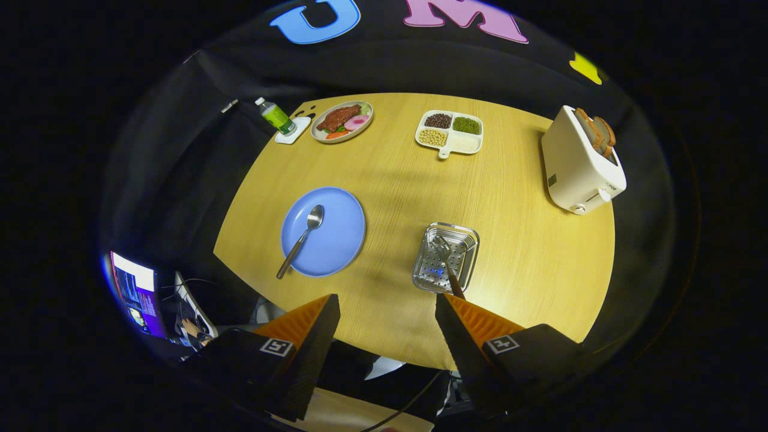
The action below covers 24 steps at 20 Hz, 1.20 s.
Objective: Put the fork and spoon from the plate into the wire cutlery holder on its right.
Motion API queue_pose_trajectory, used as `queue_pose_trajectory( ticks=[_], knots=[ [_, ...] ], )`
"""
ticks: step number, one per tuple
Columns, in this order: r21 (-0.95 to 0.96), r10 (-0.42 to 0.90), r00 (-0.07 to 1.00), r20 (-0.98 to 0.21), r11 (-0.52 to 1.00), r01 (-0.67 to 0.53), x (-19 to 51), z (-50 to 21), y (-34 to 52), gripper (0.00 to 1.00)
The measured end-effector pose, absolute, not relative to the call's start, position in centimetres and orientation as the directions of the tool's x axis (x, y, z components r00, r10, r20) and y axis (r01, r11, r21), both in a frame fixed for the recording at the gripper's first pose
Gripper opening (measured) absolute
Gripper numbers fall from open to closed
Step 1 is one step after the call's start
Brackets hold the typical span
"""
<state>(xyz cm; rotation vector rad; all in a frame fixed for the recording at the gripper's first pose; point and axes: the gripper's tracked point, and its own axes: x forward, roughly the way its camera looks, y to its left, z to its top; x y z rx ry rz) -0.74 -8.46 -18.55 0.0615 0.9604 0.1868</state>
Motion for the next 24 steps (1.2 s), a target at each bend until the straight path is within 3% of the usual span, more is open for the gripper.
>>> queue_pose_trajectory(
  ticks=[11,24],
  knots=[
    [0.291,0.312,0.545,-0.778,0.948,-0.127,-0.9,-23.6,4.7,0.99],
    [0.259,0.230,0.487,-0.843,0.966,-0.007,8.0,-32.0,10.6,0.99]
  ],
)
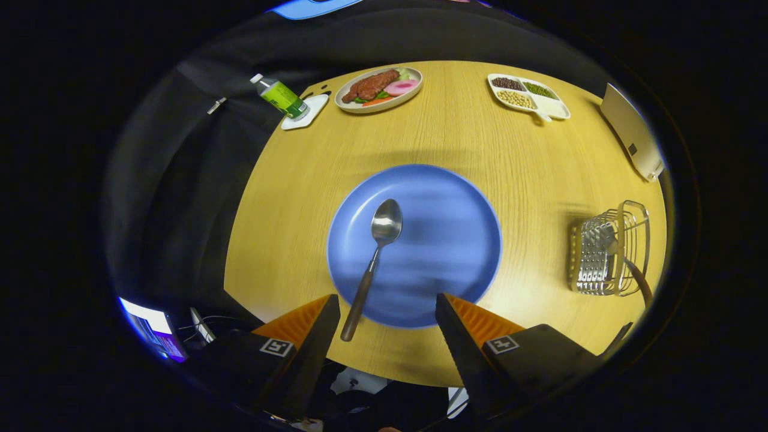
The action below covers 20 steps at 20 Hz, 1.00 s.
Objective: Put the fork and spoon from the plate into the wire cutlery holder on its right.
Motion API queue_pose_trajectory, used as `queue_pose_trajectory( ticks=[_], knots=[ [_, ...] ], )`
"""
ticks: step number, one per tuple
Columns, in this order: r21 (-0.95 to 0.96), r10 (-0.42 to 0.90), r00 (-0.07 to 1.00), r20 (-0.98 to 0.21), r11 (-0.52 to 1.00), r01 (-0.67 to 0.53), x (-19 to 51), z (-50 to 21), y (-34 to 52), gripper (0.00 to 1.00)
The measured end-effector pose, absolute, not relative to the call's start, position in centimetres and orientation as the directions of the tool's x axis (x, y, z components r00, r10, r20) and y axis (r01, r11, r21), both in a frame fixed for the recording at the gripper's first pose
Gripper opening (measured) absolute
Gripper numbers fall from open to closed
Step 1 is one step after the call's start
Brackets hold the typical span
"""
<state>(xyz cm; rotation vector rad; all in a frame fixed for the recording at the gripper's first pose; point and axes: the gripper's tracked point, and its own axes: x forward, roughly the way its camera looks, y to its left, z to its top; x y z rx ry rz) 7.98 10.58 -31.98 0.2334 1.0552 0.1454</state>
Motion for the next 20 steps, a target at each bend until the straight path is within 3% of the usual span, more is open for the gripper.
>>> queue_pose_trajectory(
  ticks=[6,11,17,20],
  knots=[
    [0.269,0.216,0.422,-0.881,0.961,0.070,9.1,-35.7,12.4,0.98],
    [0.271,0.220,0.378,-0.899,0.959,0.085,9.0,-37.1,13.2,0.65],
    [0.333,0.281,0.346,-0.895,0.938,0.100,8.8,-37.5,14.2,0.18],
    [0.368,0.311,0.362,-0.879,0.924,0.101,8.9,-37.6,13.8,0.15]
  ],
)
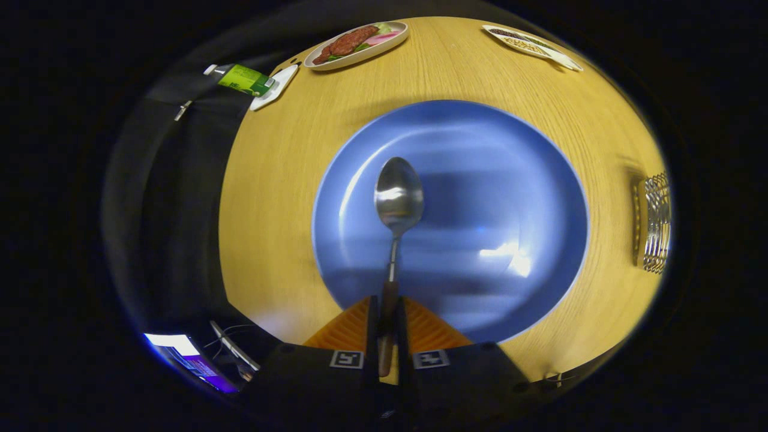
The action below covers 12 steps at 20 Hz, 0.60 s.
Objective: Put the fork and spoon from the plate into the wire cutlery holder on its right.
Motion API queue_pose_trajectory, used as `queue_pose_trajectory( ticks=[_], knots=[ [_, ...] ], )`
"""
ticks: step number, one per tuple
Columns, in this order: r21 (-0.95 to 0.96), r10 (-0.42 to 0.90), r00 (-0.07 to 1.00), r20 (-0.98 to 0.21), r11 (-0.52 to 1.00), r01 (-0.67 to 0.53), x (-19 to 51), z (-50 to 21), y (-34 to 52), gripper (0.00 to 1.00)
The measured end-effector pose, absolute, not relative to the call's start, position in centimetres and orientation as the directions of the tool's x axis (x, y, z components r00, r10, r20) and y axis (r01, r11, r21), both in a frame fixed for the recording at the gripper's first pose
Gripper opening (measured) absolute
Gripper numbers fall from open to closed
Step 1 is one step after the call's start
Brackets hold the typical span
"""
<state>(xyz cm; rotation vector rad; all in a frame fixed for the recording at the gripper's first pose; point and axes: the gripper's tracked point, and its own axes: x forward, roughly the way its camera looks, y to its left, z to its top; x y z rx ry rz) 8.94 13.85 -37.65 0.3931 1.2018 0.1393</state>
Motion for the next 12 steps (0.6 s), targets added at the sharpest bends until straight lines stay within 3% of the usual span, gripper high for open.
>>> queue_pose_trajectory(
  ticks=[3,12],
  knots=[
    [0.395,0.343,0.373,-0.862,0.916,0.073,9.0,-37.0,13.5,0.09],
    [0.429,0.375,0.440,-0.816,0.903,0.026,6.4,-31.7,8.9,0.08]
  ],
)
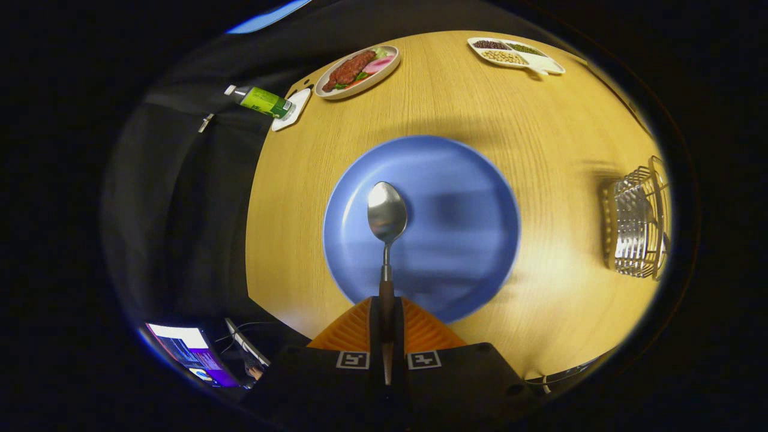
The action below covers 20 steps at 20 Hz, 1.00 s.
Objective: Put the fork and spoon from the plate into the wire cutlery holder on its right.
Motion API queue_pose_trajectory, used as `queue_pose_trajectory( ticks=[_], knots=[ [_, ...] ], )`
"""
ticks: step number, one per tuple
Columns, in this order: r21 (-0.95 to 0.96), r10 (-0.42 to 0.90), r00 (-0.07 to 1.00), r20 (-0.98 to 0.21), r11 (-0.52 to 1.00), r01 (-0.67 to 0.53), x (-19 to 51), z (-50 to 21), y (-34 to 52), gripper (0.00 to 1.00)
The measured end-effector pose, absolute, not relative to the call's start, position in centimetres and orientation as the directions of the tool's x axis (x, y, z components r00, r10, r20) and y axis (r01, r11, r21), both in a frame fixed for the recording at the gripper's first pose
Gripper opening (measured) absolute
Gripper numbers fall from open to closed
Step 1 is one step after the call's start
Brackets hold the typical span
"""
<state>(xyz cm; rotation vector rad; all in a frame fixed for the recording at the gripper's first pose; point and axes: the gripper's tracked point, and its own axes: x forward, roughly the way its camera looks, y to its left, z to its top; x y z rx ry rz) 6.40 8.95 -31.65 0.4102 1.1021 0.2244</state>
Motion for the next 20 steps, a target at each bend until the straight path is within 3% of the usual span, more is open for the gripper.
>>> queue_pose_trajectory(
  ticks=[8,20],
  knots=[
    [0.382,0.335,0.502,-0.798,0.924,-0.008,2.2,-25.1,1.1,0.08],
    [0.222,0.236,0.321,-0.917,0.972,-0.080,-0.5,-20.0,-12.5,0.08]
  ],
)
